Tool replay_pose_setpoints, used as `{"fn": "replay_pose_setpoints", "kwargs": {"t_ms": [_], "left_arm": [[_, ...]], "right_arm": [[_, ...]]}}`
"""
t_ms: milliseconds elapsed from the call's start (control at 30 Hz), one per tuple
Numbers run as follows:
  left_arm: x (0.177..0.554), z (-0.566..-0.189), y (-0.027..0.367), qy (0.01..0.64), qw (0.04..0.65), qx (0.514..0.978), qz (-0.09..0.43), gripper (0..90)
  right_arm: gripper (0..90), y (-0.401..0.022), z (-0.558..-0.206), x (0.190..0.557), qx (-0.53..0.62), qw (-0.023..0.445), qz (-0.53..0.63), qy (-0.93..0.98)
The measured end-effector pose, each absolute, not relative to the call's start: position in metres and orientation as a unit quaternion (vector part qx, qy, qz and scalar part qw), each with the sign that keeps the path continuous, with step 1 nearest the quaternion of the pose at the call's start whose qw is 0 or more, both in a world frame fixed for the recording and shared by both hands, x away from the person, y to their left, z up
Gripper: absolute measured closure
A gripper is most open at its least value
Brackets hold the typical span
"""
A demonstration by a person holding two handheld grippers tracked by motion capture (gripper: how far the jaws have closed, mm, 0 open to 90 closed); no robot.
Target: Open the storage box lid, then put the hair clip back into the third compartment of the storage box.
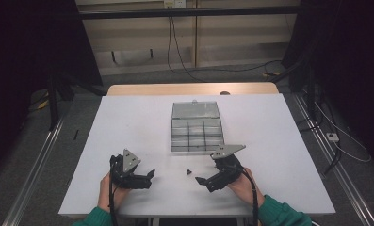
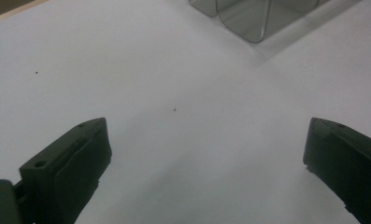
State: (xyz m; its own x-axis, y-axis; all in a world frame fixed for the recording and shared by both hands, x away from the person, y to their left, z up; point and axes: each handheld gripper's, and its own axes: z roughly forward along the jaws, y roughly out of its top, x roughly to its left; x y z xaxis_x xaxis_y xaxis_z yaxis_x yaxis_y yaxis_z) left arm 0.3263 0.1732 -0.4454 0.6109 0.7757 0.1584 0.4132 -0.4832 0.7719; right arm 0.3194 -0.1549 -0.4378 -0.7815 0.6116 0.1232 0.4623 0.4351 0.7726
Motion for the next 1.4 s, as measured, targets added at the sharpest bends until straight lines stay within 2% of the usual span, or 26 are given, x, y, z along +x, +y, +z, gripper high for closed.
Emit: {"fn": "replay_pose_setpoints", "kwargs": {"t_ms": [700, 1067, 1400], "left_arm": [[0.324, -0.442, 0.175, 0.362, 0.362, 0.819, 0.258, 0.3], [0.325, -0.442, 0.176, 0.36, 0.371, 0.817, 0.257, 0.2], [0.325, -0.441, 0.173, 0.355, 0.37, 0.818, 0.262, 0.1]], "right_arm": [[0.0, -0.144, -0.437, 0.315, 0.303, 0.092, 0.436, 0.842], [0.0, -0.127, -0.443, 0.315, 0.283, 0.067, 0.438, 0.85], [1.1, -0.123, -0.447, 0.321, 0.287, 0.071, 0.423, 0.857]]}}
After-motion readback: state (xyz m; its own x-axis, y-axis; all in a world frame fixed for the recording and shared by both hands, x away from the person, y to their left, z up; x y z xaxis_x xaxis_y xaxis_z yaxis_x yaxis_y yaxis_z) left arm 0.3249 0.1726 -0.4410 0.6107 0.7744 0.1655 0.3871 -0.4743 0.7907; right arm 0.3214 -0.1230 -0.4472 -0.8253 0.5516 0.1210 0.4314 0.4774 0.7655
